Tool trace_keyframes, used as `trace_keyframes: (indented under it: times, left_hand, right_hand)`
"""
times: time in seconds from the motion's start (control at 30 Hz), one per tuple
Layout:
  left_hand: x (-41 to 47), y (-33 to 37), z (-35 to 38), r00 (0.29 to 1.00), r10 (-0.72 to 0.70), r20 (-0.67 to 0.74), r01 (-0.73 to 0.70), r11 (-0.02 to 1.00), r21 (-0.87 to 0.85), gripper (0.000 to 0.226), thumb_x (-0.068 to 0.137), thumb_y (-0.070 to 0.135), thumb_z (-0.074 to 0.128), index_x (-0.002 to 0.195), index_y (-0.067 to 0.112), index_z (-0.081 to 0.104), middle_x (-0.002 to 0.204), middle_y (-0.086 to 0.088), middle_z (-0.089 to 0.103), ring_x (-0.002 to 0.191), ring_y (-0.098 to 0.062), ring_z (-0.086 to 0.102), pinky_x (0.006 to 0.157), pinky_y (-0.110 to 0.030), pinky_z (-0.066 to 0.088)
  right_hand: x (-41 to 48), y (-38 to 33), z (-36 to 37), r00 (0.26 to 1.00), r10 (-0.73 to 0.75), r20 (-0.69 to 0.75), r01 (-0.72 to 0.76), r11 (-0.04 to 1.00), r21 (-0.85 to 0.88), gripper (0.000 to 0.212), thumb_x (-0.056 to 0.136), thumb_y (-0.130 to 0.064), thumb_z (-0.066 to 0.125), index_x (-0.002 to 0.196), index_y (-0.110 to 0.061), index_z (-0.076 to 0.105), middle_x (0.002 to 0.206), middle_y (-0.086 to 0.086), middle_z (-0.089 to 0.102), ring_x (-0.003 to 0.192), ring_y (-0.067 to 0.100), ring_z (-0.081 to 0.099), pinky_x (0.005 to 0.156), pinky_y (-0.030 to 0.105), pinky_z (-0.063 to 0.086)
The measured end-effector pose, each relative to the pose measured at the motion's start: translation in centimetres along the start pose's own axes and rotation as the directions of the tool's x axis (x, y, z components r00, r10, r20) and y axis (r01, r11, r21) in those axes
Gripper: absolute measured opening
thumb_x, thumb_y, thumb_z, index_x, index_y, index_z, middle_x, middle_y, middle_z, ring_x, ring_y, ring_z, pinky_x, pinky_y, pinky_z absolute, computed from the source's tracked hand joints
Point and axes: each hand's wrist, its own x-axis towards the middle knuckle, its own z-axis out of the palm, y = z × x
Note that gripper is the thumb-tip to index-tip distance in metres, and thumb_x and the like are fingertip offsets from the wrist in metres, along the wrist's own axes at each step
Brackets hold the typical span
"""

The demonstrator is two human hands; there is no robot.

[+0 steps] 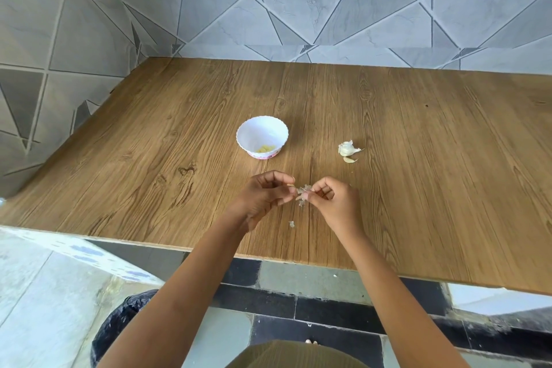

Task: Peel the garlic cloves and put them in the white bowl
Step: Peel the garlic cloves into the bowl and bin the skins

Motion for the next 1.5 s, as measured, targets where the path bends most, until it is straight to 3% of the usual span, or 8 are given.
trace_keyframes:
  times: [0.2, 0.3, 0.4, 0.63, 0.87, 1.17, 1.33, 1.5]
  left_hand:
    - [0.0, -0.1, -0.1, 0.998, 0.02, -0.055, -0.017, 0.998, 0.055, 0.026, 0.084, -0.011, 0.061, 0.102, 0.008, 0.062, 0.087, -0.007, 0.069, 0.078, -0.013, 0.067, 0.07, -0.023, 0.057]
    - [0.0, -0.1, -0.1, 0.996, 0.054, -0.066, -0.048, 0.994, 0.101, 0.029, 0.084, -0.01, 0.061, 0.106, 0.008, 0.061, 0.092, -0.007, 0.07, 0.083, -0.014, 0.067, 0.074, -0.025, 0.057]
    - [0.0, -0.1, 0.1, 0.991, 0.1, -0.085, -0.085, 0.982, 0.168, 0.033, 0.082, -0.01, 0.064, 0.108, 0.011, 0.06, 0.095, -0.006, 0.069, 0.086, -0.013, 0.065, 0.076, -0.025, 0.055]
    - [-0.1, -0.2, -0.1, 0.972, 0.191, -0.14, -0.132, 0.928, 0.35, 0.037, 0.08, -0.003, 0.069, 0.11, 0.016, 0.059, 0.096, -0.006, 0.064, 0.083, -0.013, 0.062, 0.073, -0.02, 0.053]
    - [1.3, 1.2, -4.0, 0.841, 0.465, -0.275, -0.045, 0.567, 0.822, 0.037, 0.078, -0.004, 0.057, 0.109, 0.016, 0.059, 0.086, 0.0, 0.064, 0.073, -0.017, 0.063, 0.071, -0.027, 0.051]
    - [1.8, 1.2, -5.4, 0.84, 0.504, -0.198, -0.074, 0.469, 0.88, 0.032, 0.076, -0.008, 0.058, 0.104, 0.007, 0.064, 0.084, -0.004, 0.066, 0.071, -0.016, 0.059, 0.073, -0.029, 0.051]
    - [1.0, 1.2, -4.9, 0.81, 0.569, -0.142, -0.197, 0.492, 0.848, 0.022, 0.075, -0.007, 0.067, 0.091, 0.007, 0.068, 0.083, 0.004, 0.067, 0.07, 0.003, 0.06, 0.068, -0.005, 0.046]
    - [0.5, -0.1, -3.1, 0.86, 0.51, -0.01, -0.222, 0.391, 0.893, 0.029, 0.077, -0.013, 0.054, 0.091, 0.005, 0.072, 0.09, -0.003, 0.073, 0.078, -0.004, 0.062, 0.071, -0.001, 0.044]
  right_hand:
    - [-0.2, 0.1, 0.1, 0.994, -0.104, -0.016, 0.102, 0.992, -0.073, 0.021, 0.083, 0.0, 0.066, 0.098, -0.014, 0.072, 0.093, -0.003, 0.071, 0.074, 0.005, 0.062, 0.062, 0.013, 0.046]
    - [-0.2, -0.7, 0.0, 0.991, -0.101, -0.087, 0.096, 0.993, -0.068, 0.003, 0.084, -0.016, 0.07, 0.086, -0.017, 0.073, 0.076, -0.008, 0.069, 0.063, 0.0, 0.058, 0.054, 0.021, 0.048]
    - [-0.1, -1.1, 0.1, 0.982, -0.117, -0.147, 0.092, 0.982, -0.167, 0.025, 0.086, -0.033, 0.068, 0.069, -0.015, 0.068, 0.057, -0.011, 0.057, 0.052, 0.001, 0.048, 0.043, 0.021, 0.032]
    - [0.0, -0.8, 0.7, 0.986, -0.135, -0.102, 0.121, 0.984, -0.133, 0.014, 0.081, -0.006, 0.069, 0.089, -0.017, 0.073, 0.085, -0.006, 0.072, 0.071, 0.011, 0.065, 0.058, 0.033, 0.055]
    - [-1.7, 1.3, 1.3, 0.974, -0.223, -0.03, 0.198, 0.913, -0.356, 0.028, 0.078, -0.014, 0.074, 0.105, -0.008, 0.068, 0.101, 0.005, 0.069, 0.095, 0.028, 0.064, 0.081, 0.04, 0.051]
    - [-2.7, 1.8, 1.6, 0.977, -0.215, -0.002, 0.2, 0.913, -0.355, 0.038, 0.082, -0.015, 0.072, 0.118, -0.007, 0.062, 0.118, 0.01, 0.064, 0.113, 0.029, 0.058, 0.098, 0.047, 0.046]
    - [-3.1, 2.1, 0.0, 0.985, -0.163, -0.05, 0.145, 0.956, -0.253, 0.036, 0.084, -0.011, 0.069, 0.118, -0.005, 0.062, 0.114, 0.009, 0.065, 0.105, 0.026, 0.061, 0.092, 0.046, 0.05]
    - [-3.9, 2.6, -0.4, 0.986, -0.163, -0.033, 0.143, 0.933, -0.331, 0.036, 0.087, -0.02, 0.066, 0.12, -0.005, 0.061, 0.12, 0.01, 0.064, 0.113, 0.029, 0.059, 0.096, 0.046, 0.049]
